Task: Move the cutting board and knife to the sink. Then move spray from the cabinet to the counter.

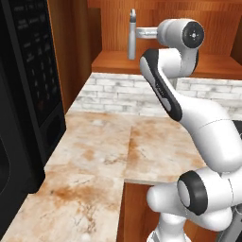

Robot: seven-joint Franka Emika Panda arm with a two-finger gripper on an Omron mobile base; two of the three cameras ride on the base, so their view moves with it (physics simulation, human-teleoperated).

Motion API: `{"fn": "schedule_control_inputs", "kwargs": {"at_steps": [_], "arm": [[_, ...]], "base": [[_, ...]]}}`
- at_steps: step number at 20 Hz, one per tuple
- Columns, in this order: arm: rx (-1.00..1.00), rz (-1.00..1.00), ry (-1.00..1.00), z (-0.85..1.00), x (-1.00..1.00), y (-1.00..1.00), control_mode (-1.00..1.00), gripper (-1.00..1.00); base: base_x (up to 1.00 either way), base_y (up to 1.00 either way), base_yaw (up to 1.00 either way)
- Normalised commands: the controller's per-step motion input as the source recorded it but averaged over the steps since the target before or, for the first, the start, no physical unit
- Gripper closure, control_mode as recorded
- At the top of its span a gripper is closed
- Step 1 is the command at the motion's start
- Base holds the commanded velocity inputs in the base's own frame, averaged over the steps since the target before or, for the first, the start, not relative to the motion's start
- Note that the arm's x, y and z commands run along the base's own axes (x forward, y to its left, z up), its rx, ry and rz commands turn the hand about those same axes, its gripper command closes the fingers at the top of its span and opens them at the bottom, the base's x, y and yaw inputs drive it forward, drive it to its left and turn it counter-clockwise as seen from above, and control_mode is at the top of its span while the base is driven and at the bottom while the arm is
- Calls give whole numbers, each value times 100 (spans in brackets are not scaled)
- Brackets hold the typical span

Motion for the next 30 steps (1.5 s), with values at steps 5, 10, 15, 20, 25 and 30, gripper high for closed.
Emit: {"fn": "schedule_control_inputs", "kwargs": {"at_steps": [5, 10, 15, 20, 25, 30], "arm": [[0, 0, 0, -13, 22, 1, -100, -100], [0, 0, 0, -8, 22, 0, -100, -100], [0, 0, 0, -6, 31, 0, -100, -100], [0, 0, 0, -9, 37, 0, -100, -100], [0, 0, 0, -6, 34, 0, -100, -100], [0, 0, 0, -2, 30, 1, -100, -100]], "base": [[0, 0, 0], [0, 0, 0], [0, 0, 0], [0, 0, 0], [0, 0, 0], [0, 0, 0]]}}
